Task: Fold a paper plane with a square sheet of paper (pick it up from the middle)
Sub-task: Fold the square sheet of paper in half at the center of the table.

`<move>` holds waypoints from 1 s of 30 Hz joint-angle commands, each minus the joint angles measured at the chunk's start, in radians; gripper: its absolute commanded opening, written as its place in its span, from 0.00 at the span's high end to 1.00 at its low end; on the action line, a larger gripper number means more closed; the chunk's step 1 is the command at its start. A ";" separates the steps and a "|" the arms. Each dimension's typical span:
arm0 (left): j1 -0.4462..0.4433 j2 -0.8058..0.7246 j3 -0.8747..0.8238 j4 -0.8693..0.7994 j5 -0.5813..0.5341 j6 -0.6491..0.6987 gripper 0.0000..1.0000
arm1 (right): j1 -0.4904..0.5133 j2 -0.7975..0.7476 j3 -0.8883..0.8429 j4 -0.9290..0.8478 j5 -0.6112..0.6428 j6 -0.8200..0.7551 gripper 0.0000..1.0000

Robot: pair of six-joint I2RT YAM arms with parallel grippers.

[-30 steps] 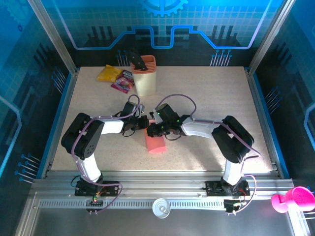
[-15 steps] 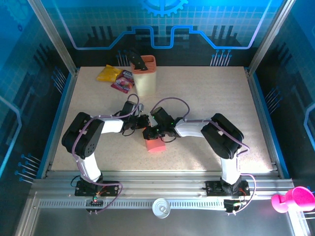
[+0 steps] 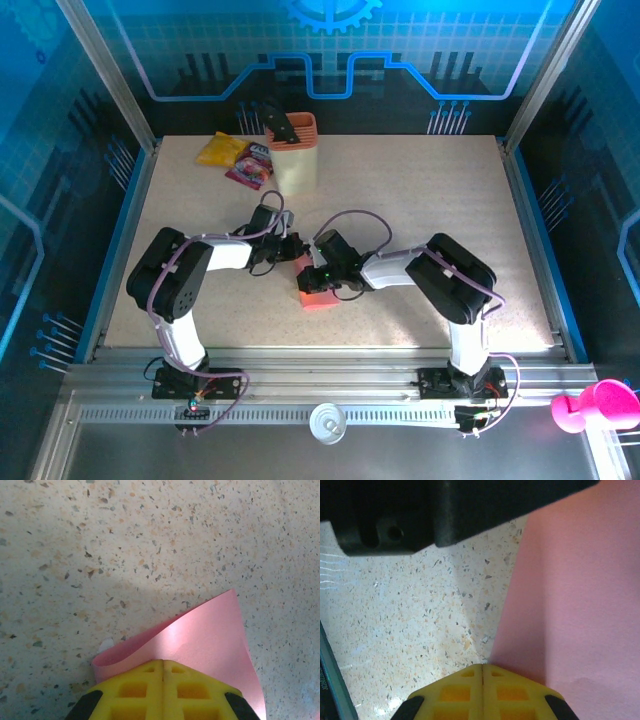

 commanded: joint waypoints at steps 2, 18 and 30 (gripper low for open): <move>-0.001 0.049 -0.001 -0.080 -0.034 0.033 1.00 | 0.062 0.029 -0.023 -0.158 0.011 -0.003 1.00; -0.002 0.072 0.011 -0.093 -0.051 0.041 1.00 | 0.178 -0.076 -0.016 -0.319 0.058 -0.163 1.00; -0.002 0.077 0.017 -0.097 -0.053 0.045 1.00 | 0.196 -0.142 -0.202 -0.161 0.028 -0.047 1.00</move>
